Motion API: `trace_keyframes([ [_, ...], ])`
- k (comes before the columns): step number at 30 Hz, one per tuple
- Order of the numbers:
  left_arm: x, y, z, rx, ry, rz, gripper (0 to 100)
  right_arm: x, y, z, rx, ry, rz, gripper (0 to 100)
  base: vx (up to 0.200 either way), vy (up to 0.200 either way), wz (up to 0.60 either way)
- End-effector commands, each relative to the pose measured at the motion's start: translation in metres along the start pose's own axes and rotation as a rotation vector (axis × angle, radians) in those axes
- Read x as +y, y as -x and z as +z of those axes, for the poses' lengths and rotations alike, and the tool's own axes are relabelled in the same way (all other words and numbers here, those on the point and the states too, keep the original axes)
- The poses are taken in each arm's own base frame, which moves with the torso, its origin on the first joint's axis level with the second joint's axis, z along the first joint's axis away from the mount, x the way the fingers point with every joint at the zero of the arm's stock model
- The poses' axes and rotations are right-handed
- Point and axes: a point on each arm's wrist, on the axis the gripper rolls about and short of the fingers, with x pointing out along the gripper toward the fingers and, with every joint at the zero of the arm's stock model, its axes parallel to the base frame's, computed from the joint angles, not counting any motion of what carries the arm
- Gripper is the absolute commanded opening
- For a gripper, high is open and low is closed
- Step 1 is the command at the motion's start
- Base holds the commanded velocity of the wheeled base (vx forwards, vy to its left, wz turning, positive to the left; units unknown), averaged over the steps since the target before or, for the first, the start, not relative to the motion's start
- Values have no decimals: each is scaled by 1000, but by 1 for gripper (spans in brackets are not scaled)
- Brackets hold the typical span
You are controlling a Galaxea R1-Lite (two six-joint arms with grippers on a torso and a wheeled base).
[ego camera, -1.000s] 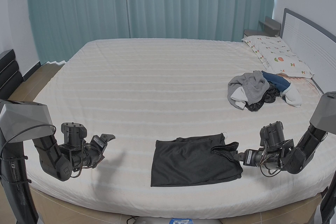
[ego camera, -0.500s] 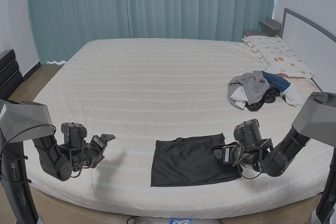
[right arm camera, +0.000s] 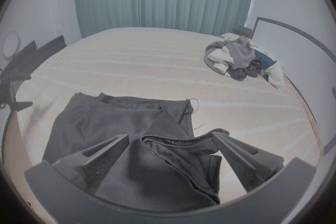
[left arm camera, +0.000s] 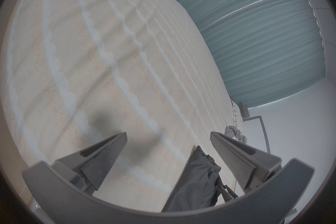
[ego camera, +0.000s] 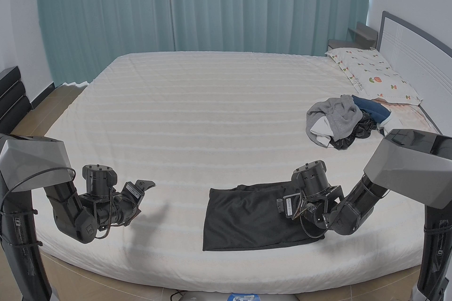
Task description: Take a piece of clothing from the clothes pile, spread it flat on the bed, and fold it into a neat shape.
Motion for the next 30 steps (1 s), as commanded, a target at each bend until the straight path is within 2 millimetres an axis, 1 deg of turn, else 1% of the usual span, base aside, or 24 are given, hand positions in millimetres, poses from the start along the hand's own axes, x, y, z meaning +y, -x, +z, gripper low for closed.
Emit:
trace_keyframes([
  [1,1,0,0,3,0,3,100,5,-13,-11,27,37,-7,100,0,0,0],
  [4,1,0,0,1,2,3,100,2,-17,-15,34,65,-30,100,0,0,0],
  [8,1,0,-1,4,2,4,100,-7,-21,-12,32,52,-63,100,0,0,0],
  [10,1,0,0,1,2,2,100,-20,-25,-8,32,26,-92,100,0,0,0],
  [12,1,0,0,1,2,2,100,-24,-26,-7,32,19,-100,100,0,0,0],
  [13,1,0,0,1,0,2,100,-38,-31,-6,39,-11,-132,100,0,0,0],
  [16,1,0,0,1,0,2,100,-54,-34,-4,25,-65,-148,100,0,0,0],
  [18,1,0,0,1,2,2,100,-55,-35,-3,19,-73,-150,100,0,0,0],
  [19,1,0,0,1,0,3,100,-65,-38,0,-11,-141,-157,100,0,0,0],
  [21,1,0,0,1,2,2,100,-76,-41,-1,-7,-169,-156,100,0,0,0],
  [25,1,0,0,3,0,3,100,-90,-42,-7,21,-202,-165,100,0,0,0],
  [28,1,0,0,1,2,3,100,-99,-43,-5,16,-279,-165,100,0,0,0],
  [30,1,0,0,1,0,3,100,-111,-44,-4,19,-328,-170,100,0,0,0],
])
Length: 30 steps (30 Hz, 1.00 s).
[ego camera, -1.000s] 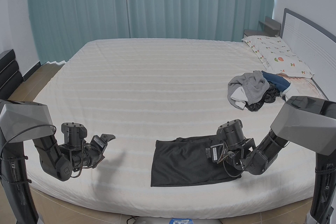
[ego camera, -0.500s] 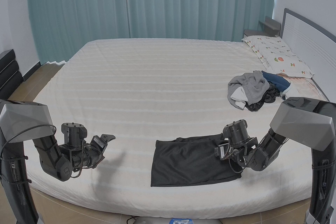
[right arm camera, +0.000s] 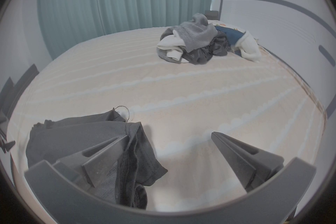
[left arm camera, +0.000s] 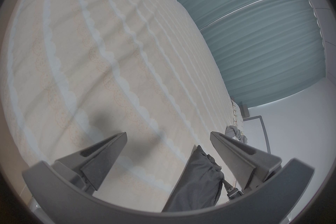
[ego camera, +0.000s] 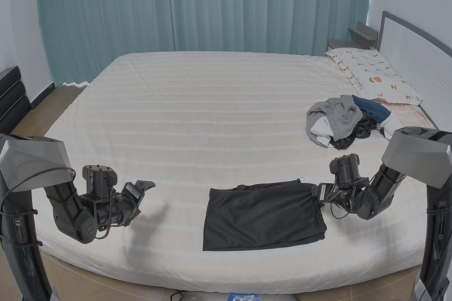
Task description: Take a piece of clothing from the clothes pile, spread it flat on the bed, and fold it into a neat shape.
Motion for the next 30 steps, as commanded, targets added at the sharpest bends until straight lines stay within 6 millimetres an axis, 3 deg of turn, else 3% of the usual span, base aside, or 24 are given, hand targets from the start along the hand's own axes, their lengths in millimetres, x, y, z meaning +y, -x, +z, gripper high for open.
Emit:
trace_keyframes([
  [1,0,0,0,0,1,1,100,-21,-5,8,6,-81,-14,100,0,0,0],
  [4,0,0,0,0,1,1,100,-26,-7,10,12,-131,4,100,0,0,0],
  [11,0,0,0,0,1,1,100,-18,9,24,68,-355,237,100,0,0,0],
  [21,0,0,0,0,0,-1,100,2,-8,5,195,-525,339,100,0,0,0],
  [30,0,0,0,0,4,-1,100,5,-13,8,160,-611,362,100,0,0,0],
])
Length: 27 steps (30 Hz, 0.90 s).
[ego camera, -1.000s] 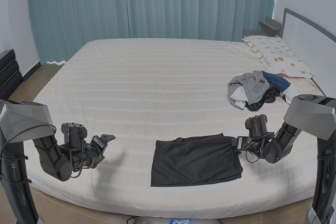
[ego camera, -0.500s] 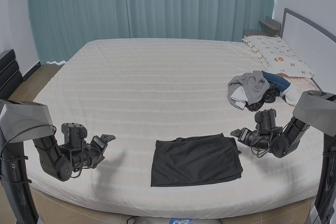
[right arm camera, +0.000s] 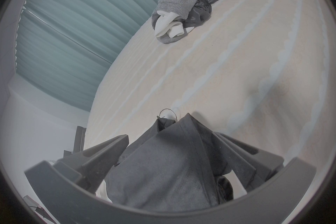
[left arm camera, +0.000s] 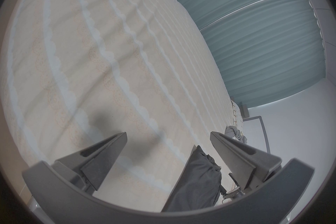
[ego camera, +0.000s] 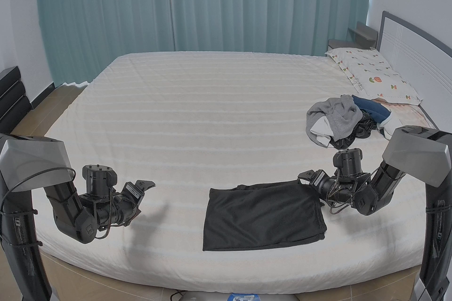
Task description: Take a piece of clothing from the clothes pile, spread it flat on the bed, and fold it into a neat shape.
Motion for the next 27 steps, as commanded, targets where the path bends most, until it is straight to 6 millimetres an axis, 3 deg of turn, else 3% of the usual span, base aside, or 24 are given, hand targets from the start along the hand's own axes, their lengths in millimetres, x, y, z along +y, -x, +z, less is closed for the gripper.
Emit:
trace_keyframes([
  [1,0,0,0,1,1,0,100,-3,-4,0,-4,-4,-1,100,0,0,0],
  [3,0,0,0,1,1,0,100,-5,-5,-1,-3,-5,-6,100,0,0,0],
  [4,0,0,0,1,1,0,100,-5,-5,0,-5,-6,-8,0,0,0,0],
  [10,0,0,0,1,1,0,100,-7,-5,1,-15,-11,-19,0,0,0,0],
  [16,0,0,0,0,1,-1,100,-14,0,16,-47,-37,-30,0,0,0,0],
  [27,0,0,0,1,1,0,100,-18,1,17,-55,-42,-46,0,0,0,0],
])
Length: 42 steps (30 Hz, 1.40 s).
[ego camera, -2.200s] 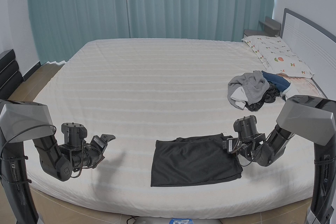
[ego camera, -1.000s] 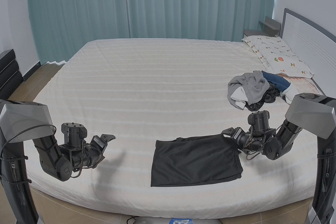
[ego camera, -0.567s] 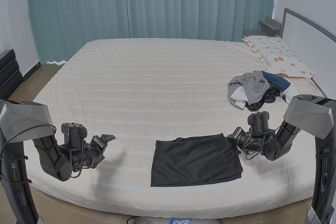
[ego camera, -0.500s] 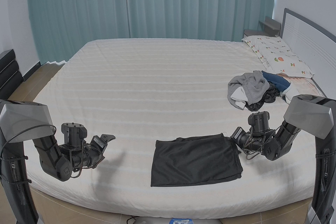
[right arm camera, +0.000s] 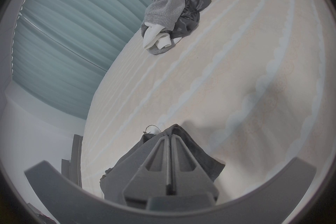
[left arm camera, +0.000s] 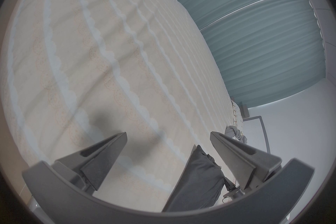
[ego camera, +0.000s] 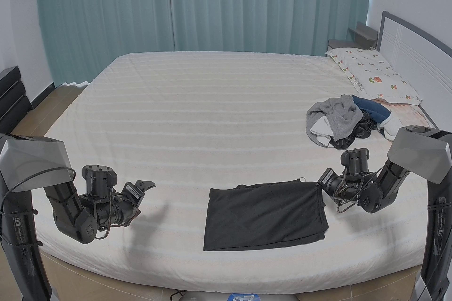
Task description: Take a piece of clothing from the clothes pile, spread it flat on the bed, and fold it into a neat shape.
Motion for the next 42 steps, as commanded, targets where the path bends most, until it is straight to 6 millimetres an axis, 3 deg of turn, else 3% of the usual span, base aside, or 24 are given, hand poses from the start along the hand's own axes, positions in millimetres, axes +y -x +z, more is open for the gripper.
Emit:
trace_keyframes([
  [1,0,0,0,-1,0,-1,100,-1,1,1,-8,-1,-8,0,0,0,0],
  [11,0,0,0,-1,0,-1,100,-5,-1,2,-23,-3,-31,0,0,0,0],
  [12,-1,0,0,-1,2,-2,100,-6,-1,1,-21,-5,-33,100,0,0,0],
  [21,-1,0,0,-1,2,-2,100,-9,25,-6,29,25,-41,100,0,0,0],
  [24,0,0,0,-1,2,-1,100,-18,36,-13,72,154,-65,100,0,0,0],
  [30,0,0,0,-2,2,0,100,-30,52,-27,181,254,-12,100,-100,0,0],
  [36,0,0,0,-2,-1,0,100,-33,54,-32,146,270,54,100,-200,0,0],
  [42,0,0,0,-1,-2,1,100,-32,50,-33,145,274,64,100,0,0,0],
])
